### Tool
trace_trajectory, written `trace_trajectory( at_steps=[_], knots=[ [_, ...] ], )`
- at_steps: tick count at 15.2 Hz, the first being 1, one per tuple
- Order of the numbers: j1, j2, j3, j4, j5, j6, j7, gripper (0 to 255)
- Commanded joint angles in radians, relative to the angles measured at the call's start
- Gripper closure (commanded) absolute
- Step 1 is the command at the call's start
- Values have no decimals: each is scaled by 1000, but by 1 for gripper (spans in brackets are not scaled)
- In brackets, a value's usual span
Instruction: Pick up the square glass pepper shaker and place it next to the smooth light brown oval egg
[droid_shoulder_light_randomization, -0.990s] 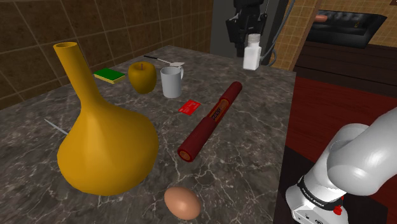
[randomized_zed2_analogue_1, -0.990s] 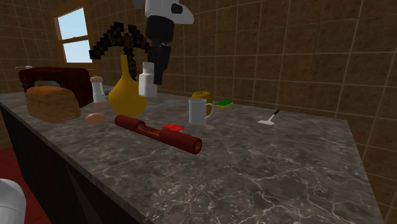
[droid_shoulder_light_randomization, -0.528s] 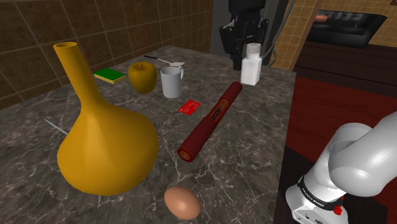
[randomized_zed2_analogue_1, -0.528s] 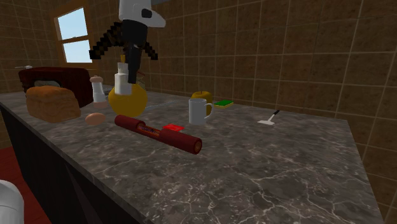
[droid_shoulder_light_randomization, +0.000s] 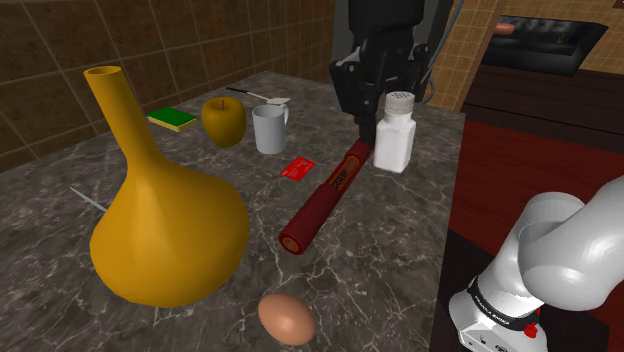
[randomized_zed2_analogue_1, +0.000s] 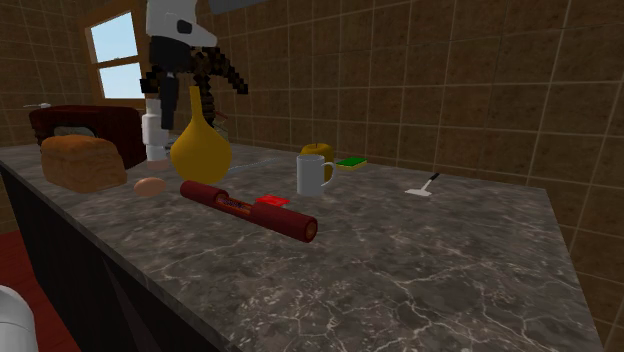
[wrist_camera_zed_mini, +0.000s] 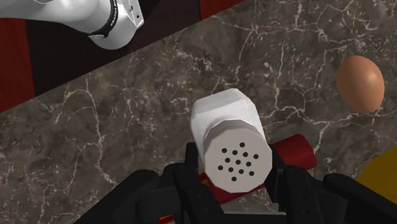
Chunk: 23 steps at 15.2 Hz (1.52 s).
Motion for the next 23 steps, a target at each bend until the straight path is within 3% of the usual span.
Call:
trace_trajectory(
  at_steps=[1,5,23],
  knots=[
    [14,15,43,18,19,7,63,255],
    [40,51,127,61,47,21,182,255],
    [56,-60,126,-282,79,256,114,255]
  ],
)
